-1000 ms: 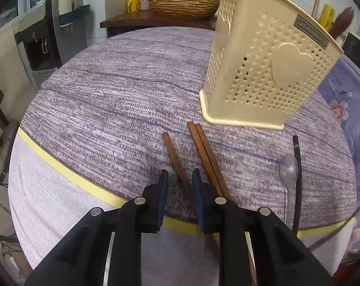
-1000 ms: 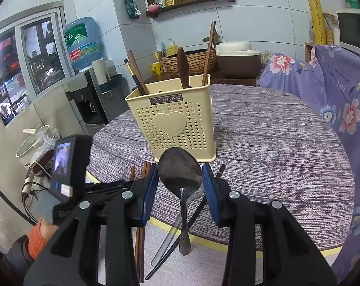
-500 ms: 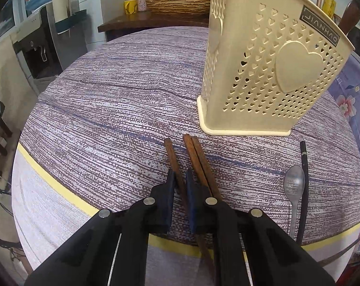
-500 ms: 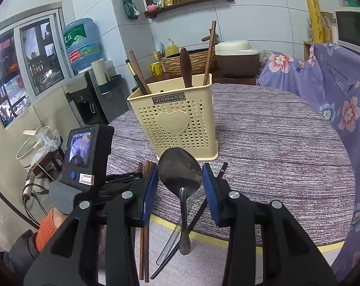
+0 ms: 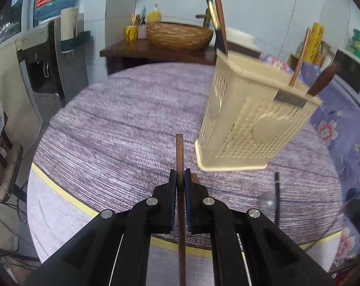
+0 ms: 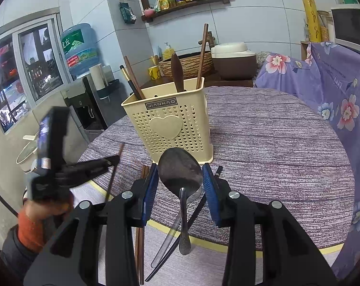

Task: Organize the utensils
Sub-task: 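Carry the spoon and chopstick to the cream holder and lower them in with both grippers, then open both grippers to release the spoon and chopstick into the holder, then move both grippers back to the remaining chopsticks and small spoon on the table, then grasp the small metal spoon with the right gripper while the left grasps a brown chopstick, then carry the spoon and chopstick to the holder and lower them in with both grippers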

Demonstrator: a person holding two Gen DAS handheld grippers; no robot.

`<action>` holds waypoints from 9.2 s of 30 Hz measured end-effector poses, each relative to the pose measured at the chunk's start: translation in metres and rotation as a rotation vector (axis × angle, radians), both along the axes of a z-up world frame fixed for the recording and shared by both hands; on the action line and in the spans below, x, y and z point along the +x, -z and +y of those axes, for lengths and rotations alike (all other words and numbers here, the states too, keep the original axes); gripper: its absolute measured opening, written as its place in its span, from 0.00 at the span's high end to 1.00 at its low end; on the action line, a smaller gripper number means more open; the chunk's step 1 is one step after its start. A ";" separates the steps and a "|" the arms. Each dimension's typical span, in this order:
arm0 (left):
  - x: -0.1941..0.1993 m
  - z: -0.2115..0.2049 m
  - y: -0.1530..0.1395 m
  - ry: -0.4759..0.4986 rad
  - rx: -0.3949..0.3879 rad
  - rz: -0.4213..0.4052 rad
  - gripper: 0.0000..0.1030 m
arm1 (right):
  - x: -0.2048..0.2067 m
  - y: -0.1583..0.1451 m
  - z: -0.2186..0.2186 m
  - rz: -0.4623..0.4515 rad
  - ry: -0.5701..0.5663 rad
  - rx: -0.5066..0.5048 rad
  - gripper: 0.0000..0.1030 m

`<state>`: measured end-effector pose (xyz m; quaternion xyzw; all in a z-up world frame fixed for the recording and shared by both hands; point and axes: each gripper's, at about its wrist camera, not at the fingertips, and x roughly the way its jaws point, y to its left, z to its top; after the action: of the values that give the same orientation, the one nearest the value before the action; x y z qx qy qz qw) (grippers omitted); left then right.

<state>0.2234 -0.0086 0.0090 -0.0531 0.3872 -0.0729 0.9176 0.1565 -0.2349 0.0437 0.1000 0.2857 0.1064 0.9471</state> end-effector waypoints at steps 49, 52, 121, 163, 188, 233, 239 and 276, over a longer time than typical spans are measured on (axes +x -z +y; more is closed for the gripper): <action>0.047 -0.022 -0.165 0.071 -0.124 -0.368 0.98 | 0.146 -0.088 0.049 -0.250 0.013 -0.168 0.63; 0.048 -0.021 -0.148 0.073 -0.124 -0.342 0.98 | 0.147 -0.067 0.050 -0.205 0.004 -0.176 0.63; -0.063 -0.019 0.059 0.065 0.053 0.127 0.60 | 0.012 0.091 0.027 0.322 0.110 -0.187 0.30; -0.071 -0.029 0.066 0.080 0.091 0.149 0.54 | -0.001 0.082 0.006 0.283 0.144 -0.175 0.30; -0.054 0.024 0.059 -0.021 -0.062 0.119 0.55 | 0.063 0.091 0.058 0.372 0.096 -0.173 0.49; 0.012 -0.024 0.065 -0.177 0.101 0.174 0.87 | -0.013 0.000 0.037 -0.059 0.042 -0.129 0.65; 0.012 -0.029 0.065 -0.194 0.119 0.169 0.91 | -0.014 0.001 0.030 -0.055 0.039 -0.112 0.65; -0.041 0.021 -0.080 -0.029 -0.106 -0.207 0.93 | -0.006 -0.011 0.025 -0.063 -0.025 -0.035 0.65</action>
<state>0.1824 0.0121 0.0895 -0.0992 0.2854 -0.0849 0.9495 0.1501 -0.2098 0.0550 0.0763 0.2587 0.1161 0.9559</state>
